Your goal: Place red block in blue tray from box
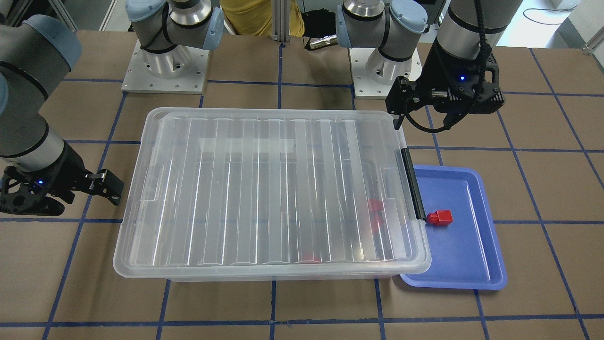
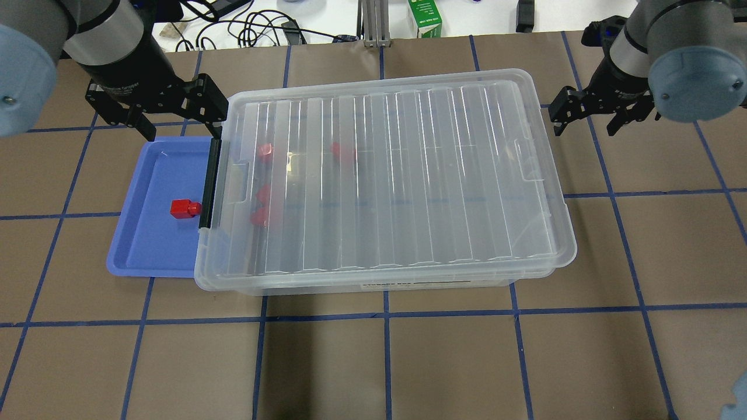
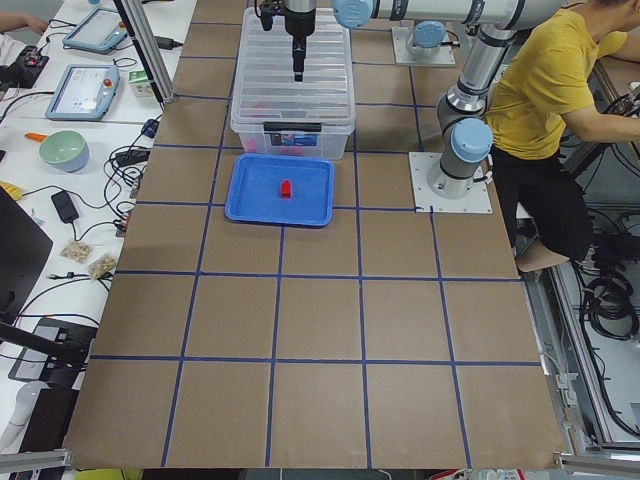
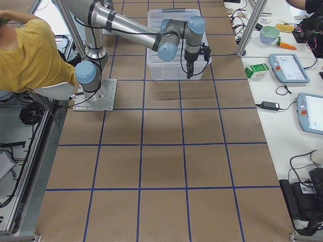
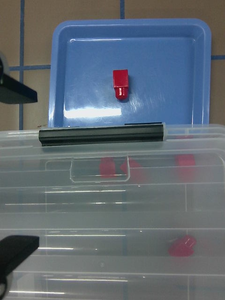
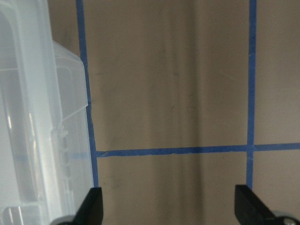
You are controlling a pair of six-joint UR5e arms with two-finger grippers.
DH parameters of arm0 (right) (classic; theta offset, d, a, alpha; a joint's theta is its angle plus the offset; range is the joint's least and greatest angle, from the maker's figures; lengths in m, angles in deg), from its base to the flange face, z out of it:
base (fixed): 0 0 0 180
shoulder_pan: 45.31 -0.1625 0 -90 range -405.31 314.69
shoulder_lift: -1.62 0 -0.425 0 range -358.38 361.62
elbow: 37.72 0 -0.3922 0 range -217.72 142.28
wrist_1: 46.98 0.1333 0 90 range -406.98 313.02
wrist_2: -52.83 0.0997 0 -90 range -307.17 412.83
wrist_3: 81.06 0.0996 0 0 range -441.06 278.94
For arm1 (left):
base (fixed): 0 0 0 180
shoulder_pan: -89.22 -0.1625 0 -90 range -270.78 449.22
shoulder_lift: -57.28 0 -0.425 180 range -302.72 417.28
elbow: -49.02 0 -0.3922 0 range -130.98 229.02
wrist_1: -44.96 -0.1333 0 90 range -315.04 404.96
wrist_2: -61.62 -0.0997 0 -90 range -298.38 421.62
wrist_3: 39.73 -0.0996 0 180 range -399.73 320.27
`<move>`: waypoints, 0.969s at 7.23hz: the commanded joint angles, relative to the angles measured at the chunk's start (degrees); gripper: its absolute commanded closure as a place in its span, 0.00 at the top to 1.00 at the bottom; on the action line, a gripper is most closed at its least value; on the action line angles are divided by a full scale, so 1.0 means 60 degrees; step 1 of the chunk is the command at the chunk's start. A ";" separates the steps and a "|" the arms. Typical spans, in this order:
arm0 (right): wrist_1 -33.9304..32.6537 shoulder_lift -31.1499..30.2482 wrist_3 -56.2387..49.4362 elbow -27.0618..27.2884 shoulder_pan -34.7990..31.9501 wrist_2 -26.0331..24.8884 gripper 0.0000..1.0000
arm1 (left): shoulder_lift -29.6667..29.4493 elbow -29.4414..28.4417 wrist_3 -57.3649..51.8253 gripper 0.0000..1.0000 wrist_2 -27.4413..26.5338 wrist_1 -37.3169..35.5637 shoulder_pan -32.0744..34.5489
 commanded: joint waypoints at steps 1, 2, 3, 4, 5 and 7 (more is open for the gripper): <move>0.0797 -0.0659 -0.0029 -0.0667 0.0097 -0.0094 1.00 | -0.0010 0.0010 0.0000 1.00 0.0002 0.0000 0.0014; 0.1543 -0.1185 0.0015 -0.1018 0.0097 -0.0094 1.00 | -0.0011 0.0025 0.0000 1.00 -0.0013 0.0000 0.0014; 0.2493 -0.1568 0.0073 -0.1369 0.0097 0.0007 1.00 | -0.0011 0.0025 0.0000 1.00 -0.0013 0.0000 0.0014; 0.2850 -0.1833 0.0088 -0.1402 0.0039 0.0008 1.00 | -0.0011 0.0025 0.0000 1.00 -0.0013 -0.0015 0.0014; 0.3086 -0.1980 0.0132 -0.1388 -0.0106 0.0023 1.00 | -0.0011 0.0010 0.0000 1.00 -0.0013 -0.0015 0.0000; 0.3074 -0.1807 0.2390 -0.1446 -0.1534 -0.0093 1.00 | -0.0025 -0.0019 -0.0014 1.00 -0.0114 -0.0059 0.0014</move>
